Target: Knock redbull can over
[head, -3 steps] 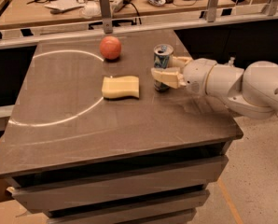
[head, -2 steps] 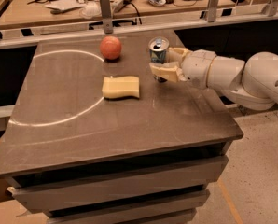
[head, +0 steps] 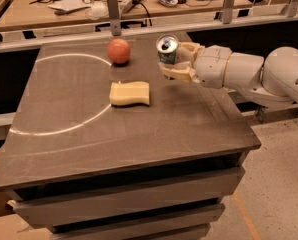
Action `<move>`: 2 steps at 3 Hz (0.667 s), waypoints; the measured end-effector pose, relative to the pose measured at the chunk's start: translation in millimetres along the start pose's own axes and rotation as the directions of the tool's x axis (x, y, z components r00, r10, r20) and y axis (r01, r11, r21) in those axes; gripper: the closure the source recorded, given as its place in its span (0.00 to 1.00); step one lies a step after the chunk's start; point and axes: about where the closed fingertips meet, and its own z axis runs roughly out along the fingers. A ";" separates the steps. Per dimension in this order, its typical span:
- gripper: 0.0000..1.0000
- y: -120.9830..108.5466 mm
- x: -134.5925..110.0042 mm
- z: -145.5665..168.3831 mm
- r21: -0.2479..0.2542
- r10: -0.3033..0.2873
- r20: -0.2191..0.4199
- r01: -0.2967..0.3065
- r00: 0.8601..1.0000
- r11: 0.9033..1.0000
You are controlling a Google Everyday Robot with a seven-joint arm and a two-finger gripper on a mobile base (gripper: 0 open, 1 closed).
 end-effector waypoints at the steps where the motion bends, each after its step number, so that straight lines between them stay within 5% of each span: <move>1: 1.00 0.0 -0.5 -0.2 -0.009 -0.014 -0.001 0.014 1.000 1.000; 2: 1.00 0.3 -4.7 -3.7 -0.115 -0.191 -0.009 0.188 0.982 0.975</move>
Offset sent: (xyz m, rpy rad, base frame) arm -0.0065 -0.0174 0.0075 -0.4153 -0.3187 0.2748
